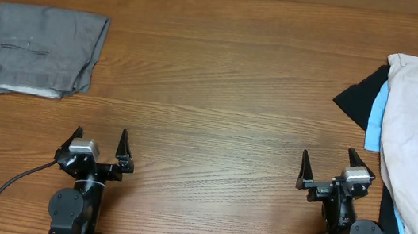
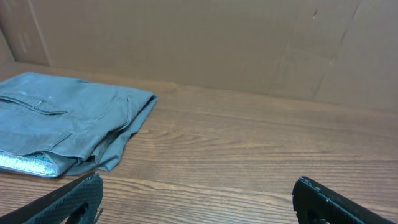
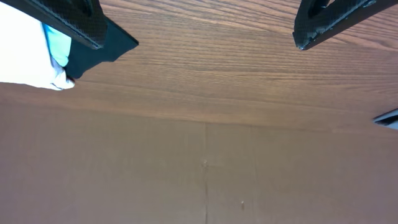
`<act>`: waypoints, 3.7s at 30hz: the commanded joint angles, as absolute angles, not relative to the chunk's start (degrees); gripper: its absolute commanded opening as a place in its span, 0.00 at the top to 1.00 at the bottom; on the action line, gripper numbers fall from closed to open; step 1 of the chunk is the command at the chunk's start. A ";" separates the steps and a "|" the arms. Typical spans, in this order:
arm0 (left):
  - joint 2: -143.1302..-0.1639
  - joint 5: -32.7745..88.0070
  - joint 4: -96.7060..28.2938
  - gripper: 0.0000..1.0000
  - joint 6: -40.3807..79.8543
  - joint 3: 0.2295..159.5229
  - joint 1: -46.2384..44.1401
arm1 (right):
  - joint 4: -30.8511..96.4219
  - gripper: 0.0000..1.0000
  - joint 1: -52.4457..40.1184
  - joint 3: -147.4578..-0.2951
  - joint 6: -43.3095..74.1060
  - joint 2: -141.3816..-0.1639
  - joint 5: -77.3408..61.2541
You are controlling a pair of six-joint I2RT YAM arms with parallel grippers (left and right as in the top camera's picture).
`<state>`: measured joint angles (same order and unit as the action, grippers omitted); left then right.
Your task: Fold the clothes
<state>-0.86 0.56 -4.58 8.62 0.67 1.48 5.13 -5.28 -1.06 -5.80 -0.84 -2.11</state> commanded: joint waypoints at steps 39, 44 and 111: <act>-0.25 -0.21 -4.38 0.00 7.51 0.27 1.19 | 4.75 0.00 -5.17 -0.45 -5.28 -0.16 -1.85; -0.25 -0.21 -4.38 0.00 7.51 0.27 1.19 | 4.67 0.00 -5.17 -0.49 4.60 -0.16 -3.40; -0.25 -0.21 -4.38 0.00 7.51 0.27 1.19 | 25.67 0.13 14.66 -99.29 -29.17 -127.24 14.11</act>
